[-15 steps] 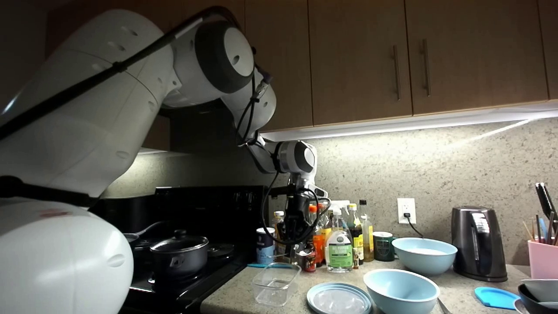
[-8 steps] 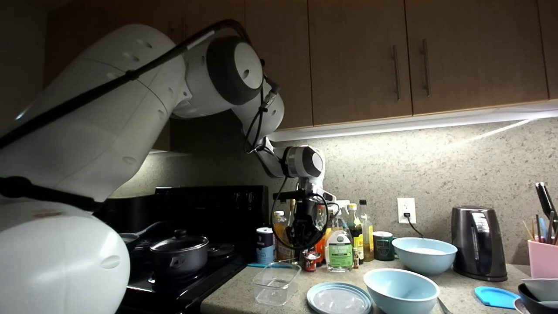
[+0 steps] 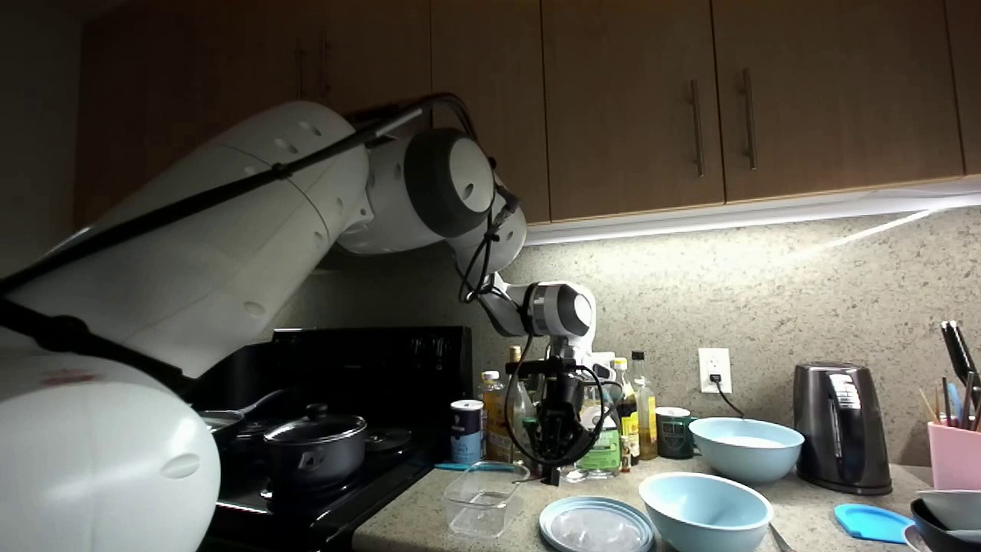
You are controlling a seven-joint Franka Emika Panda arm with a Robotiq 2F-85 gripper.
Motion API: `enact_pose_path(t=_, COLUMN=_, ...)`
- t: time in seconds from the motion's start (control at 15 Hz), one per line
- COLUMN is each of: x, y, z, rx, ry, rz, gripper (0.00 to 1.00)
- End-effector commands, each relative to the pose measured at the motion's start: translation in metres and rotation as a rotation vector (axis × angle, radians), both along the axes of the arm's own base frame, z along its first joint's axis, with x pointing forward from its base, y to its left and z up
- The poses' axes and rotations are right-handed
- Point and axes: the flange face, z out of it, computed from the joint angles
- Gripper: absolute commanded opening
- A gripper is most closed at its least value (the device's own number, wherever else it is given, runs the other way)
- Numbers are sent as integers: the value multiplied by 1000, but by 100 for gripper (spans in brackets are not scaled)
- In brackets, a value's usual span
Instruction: Put the spoon on the blue plate
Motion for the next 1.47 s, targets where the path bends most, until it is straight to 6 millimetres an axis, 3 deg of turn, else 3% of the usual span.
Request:
enact_pose_path(t=0.0, x=11, y=-13, z=-19, rx=1, ry=54, rz=-26, gripper=6)
enact_pose_path(t=0.4, x=22, y=-26, z=-41, rx=-4, ry=122, rz=-49, gripper=5)
enact_pose_path(t=0.47, x=23, y=-27, z=-43, rx=-4, ry=128, rz=-55, gripper=33)
enact_pose_path(t=0.6, x=26, y=-28, z=-42, rx=0, ry=131, rz=-56, gripper=42)
enact_pose_path(t=1.0, x=32, y=-28, z=-29, rx=-9, ry=120, rz=-78, gripper=81)
enact_pose_path(t=1.07, x=32, y=-28, z=-36, rx=-12, ry=110, rz=-46, gripper=61)
enact_pose_path(t=1.27, x=34, y=-28, z=-31, rx=-14, ry=103, rz=-50, gripper=80)
enact_pose_path(t=1.4, x=34, y=-28, z=-31, rx=-14, ry=103, rz=-50, gripper=81)
